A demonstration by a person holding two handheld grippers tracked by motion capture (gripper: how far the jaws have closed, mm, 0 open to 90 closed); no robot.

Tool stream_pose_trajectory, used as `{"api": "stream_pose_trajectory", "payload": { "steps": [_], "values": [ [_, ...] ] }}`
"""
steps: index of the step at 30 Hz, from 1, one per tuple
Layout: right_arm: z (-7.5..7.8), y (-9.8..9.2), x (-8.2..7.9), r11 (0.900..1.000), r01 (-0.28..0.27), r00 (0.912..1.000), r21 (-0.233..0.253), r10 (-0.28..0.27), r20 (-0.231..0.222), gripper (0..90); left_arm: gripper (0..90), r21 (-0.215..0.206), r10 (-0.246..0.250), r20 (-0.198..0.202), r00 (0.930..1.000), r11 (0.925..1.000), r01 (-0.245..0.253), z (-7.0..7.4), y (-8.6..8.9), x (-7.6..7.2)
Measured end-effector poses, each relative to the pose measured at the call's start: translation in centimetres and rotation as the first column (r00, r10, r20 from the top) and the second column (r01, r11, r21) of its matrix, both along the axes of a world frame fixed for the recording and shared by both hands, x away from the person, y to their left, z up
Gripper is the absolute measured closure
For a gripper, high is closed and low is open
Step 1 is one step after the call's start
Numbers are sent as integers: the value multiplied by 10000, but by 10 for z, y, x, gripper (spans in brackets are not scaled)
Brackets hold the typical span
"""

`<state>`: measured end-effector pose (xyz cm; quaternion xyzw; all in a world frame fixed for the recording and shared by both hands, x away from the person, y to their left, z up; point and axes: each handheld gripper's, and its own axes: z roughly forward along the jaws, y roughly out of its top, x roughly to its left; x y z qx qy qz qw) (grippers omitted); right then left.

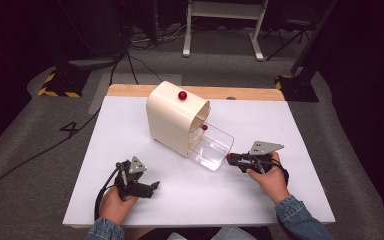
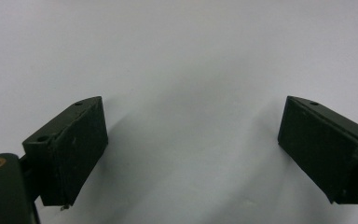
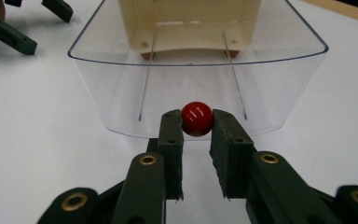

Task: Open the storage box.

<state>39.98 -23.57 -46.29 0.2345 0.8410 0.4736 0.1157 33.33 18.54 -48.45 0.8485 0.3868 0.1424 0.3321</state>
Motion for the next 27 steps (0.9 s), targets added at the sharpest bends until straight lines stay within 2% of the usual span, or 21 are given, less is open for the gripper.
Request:
{"api": "stream_pose_trajectory", "payload": {
  "steps": [5,11,17,20,24,27],
  "values": [
    [-7,-1,-2,9998,102,9999,-161,-104,-135,735,83,-53,28,-38,10000,10000,-29,0,0,0],
    [-10,-5,-6,9990,364,9989,-241,-371,-291,656,83,-47,23,-57,10000,10000,-24,0,0,0],
    [-9,-18,-16,9968,783,9964,-172,-788,-317,583,83,-12,3,-68,10000,10000,-3,0,0,0],
    [-7,-26,-20,9943,1040,9936,-220,-1049,-430,549,83,-17,1,-64,10000,10000,-1,0,0,1],
    [2,-31,-23,9905,1376,9885,41,-1370,-640,507,83,-21,0,-67,10000,10000,0,0,0,1],
    [13,-30,-23,9901,1380,9890,273,-1363,-577,504,83,-26,-9,-70,10000,10000,8,0,0,1]
  ]
}}
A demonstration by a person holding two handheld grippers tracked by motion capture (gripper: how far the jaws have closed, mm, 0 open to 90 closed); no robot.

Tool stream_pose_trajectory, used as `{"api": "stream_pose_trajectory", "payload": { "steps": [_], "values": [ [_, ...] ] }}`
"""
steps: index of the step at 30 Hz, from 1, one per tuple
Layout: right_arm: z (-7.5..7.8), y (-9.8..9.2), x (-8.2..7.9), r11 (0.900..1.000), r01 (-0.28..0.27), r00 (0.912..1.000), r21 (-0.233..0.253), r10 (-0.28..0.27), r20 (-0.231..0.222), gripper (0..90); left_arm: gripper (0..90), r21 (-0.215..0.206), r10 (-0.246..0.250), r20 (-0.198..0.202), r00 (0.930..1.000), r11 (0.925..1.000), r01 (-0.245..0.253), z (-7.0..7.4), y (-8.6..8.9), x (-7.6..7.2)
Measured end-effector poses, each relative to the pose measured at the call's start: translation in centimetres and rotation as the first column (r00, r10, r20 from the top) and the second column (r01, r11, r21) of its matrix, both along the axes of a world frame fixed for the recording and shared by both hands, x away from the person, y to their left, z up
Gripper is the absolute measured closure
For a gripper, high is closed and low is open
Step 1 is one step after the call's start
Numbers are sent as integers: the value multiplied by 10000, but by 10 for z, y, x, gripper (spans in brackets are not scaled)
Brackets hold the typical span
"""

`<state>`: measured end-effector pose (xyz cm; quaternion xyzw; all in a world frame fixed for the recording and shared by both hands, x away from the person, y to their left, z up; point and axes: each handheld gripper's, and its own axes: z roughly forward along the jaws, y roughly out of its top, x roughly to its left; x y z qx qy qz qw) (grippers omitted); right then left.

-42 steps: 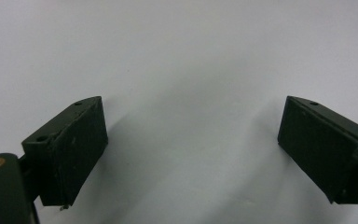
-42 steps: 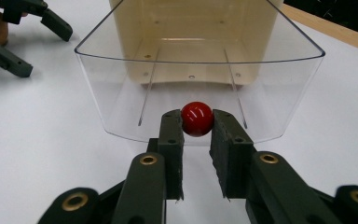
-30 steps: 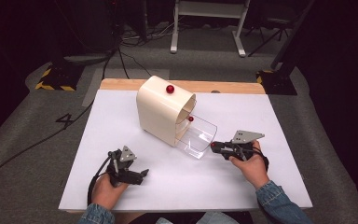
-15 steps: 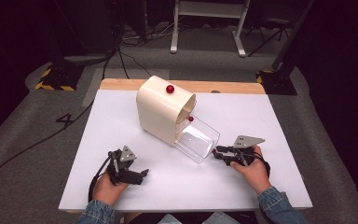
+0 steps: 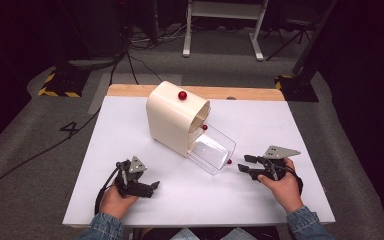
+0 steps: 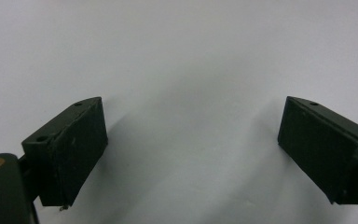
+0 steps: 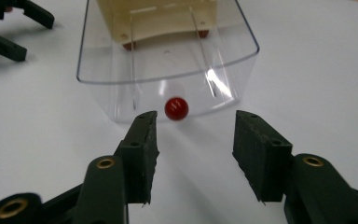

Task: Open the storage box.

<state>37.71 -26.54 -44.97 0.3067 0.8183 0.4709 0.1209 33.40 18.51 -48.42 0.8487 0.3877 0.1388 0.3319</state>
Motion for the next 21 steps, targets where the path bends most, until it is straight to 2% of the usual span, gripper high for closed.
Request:
{"api": "stream_pose_trajectory", "payload": {
  "steps": [6,12,16,21],
  "values": [
    [29,16,7,9990,-343,9982,298,328,498,497,82,14,4,-19,10000,10000,-4,0,0,0],
    [52,42,19,9957,-818,9915,438,769,1046,471,82,-10,11,17,10000,10000,-11,0,0,0],
    [61,60,28,9933,-1116,9860,314,1067,1280,476,82,12,-3,71,10000,10000,3,0,0,-1],
    [63,77,41,9909,-1297,9836,367,1239,1309,497,85,47,27,105,9999,10000,-28,0,0,-2]
  ]
}}
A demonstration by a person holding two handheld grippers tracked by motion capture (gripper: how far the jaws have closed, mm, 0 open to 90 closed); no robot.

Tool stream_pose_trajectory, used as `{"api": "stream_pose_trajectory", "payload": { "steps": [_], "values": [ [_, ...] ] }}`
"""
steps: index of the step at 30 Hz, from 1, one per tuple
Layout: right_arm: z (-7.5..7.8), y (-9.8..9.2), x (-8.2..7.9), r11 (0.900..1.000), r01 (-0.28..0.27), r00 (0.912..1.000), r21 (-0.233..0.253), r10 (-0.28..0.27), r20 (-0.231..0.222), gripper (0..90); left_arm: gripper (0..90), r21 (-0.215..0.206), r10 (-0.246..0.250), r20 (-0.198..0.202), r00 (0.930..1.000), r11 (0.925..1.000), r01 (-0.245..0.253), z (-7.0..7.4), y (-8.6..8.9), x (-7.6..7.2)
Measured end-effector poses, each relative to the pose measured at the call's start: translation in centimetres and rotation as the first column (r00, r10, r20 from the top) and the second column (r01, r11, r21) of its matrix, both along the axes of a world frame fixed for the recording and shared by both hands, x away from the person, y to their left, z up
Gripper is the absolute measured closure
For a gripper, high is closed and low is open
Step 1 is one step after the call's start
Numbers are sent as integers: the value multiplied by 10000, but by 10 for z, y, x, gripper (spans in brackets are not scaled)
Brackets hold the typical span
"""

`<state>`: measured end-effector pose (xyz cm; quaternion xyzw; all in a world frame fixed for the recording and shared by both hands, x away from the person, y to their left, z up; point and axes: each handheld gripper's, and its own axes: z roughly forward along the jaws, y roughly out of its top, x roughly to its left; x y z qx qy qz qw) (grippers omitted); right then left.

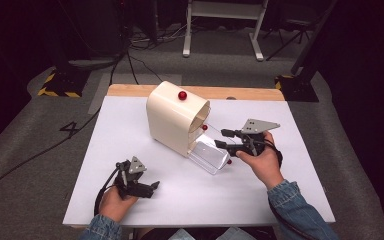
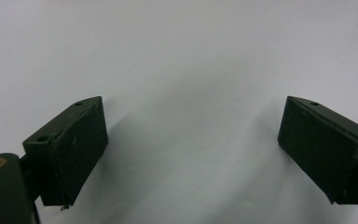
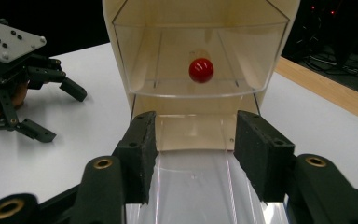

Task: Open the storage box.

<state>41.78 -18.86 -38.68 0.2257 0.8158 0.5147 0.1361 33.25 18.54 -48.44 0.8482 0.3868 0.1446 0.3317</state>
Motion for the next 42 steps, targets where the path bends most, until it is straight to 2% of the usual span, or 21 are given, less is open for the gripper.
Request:
{"api": "stream_pose_trajectory", "payload": {
  "steps": [7,14,18,19,23,25,31,42],
  "values": [
    [-6,15,17,9997,-164,9998,191,163,83,529,88,16,5,99,10000,10000,-5,0,0,-1],
    [-7,25,29,9987,-296,9993,407,287,229,605,88,-15,13,127,9999,10000,-13,0,-1,-1],
    [-8,29,32,9979,-434,9987,489,420,294,664,90,-6,-19,161,9999,10000,19,0,-1,-1],
    [-9,32,33,9973,-520,9983,521,506,283,715,90,42,13,253,9997,10000,-14,0,-1,-2],
    [-9,32,33,9982,-443,9985,412,429,338,744,90,46,9,253,9997,10000,-10,0,-1,-2],
    [-9,33,33,9985,-428,9978,340,409,525,745,90,31,-2,227,9997,10000,1,0,-1,-2],
    [-7,29,29,9986,-361,9977,389,338,579,746,90,-33,11,68,10000,10000,-11,0,0,0],
    [0,2,13,9993,-280,9980,264,264,577,746,88,-100,-16,-32,10000,9999,16,0,0,1]
  ]
}}
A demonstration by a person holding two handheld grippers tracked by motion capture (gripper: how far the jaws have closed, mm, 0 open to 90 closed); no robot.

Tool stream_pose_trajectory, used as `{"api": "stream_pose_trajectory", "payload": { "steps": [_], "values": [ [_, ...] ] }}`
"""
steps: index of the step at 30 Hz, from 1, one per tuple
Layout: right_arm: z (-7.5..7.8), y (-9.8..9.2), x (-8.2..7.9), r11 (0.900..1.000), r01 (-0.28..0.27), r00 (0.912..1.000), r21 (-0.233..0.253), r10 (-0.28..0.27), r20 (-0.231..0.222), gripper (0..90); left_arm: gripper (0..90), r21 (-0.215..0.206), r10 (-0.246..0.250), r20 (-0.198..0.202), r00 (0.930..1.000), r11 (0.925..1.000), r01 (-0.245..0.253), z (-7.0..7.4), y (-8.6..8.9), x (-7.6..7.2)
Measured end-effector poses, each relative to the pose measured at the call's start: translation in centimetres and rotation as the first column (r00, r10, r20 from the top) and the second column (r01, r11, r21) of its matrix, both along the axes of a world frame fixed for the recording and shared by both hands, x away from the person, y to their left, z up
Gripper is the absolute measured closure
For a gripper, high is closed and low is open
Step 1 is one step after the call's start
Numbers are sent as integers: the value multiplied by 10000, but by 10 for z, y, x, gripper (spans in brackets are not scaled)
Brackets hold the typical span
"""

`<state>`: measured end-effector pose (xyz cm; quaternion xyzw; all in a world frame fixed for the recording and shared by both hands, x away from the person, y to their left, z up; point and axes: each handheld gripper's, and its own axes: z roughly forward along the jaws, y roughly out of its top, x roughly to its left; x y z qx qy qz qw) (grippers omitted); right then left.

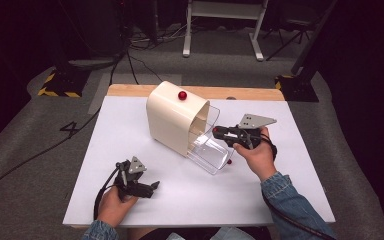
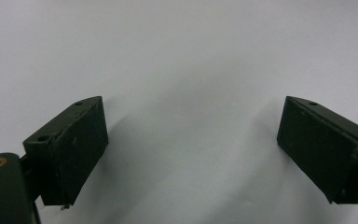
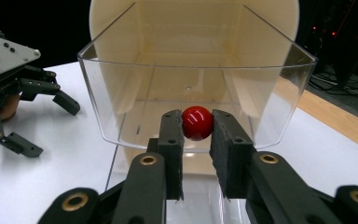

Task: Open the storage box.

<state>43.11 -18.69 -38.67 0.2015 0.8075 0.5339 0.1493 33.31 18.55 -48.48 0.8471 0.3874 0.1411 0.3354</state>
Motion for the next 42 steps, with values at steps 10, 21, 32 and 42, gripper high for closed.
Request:
{"api": "stream_pose_trajectory", "payload": {
  "steps": [10,21,32,42],
  "values": [
    [1,-25,-15,9999,120,9999,-82,-120,-26,745,88,24,-27,12,10000,10000,27,0,0,0],
    [-3,-38,-24,9996,213,9997,-194,-216,-134,745,88,-6,8,-3,10000,10000,-8,0,0,0],
    [-13,-45,-25,9990,374,9986,-252,-383,-366,681,88,23,-27,8,10000,10000,27,0,0,0],
    [-17,-67,-31,9961,875,9948,-97,-879,-509,592,88,19,-14,11,10000,10000,14,0,0,0]
  ]
}}
